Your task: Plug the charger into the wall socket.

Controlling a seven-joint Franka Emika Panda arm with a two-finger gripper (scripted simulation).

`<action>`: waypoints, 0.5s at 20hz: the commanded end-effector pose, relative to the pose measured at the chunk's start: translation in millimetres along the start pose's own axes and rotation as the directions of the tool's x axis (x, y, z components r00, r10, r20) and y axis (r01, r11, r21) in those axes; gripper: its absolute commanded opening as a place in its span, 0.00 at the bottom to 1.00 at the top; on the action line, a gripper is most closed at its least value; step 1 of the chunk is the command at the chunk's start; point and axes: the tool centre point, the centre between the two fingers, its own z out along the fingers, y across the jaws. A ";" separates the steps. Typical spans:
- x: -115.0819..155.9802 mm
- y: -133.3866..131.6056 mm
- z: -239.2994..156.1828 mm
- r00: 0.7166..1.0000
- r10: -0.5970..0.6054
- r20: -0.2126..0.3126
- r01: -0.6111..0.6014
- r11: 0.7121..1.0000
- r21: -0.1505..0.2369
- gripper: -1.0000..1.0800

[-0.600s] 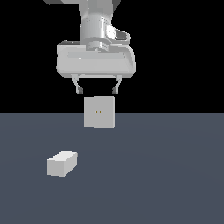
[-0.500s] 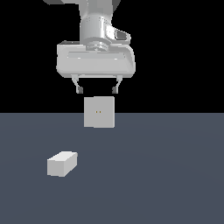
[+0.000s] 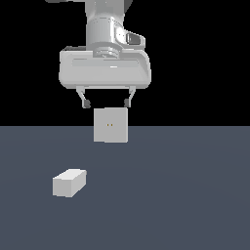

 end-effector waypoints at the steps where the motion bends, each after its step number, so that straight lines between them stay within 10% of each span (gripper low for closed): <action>1: -7.3 -2.7 5.5 1.000 0.016 -0.006 -0.016 1.000 0.001 0.96; 10: -47.6 -20.4 38.4 0.992 0.116 -0.041 -0.116 0.993 0.006 0.96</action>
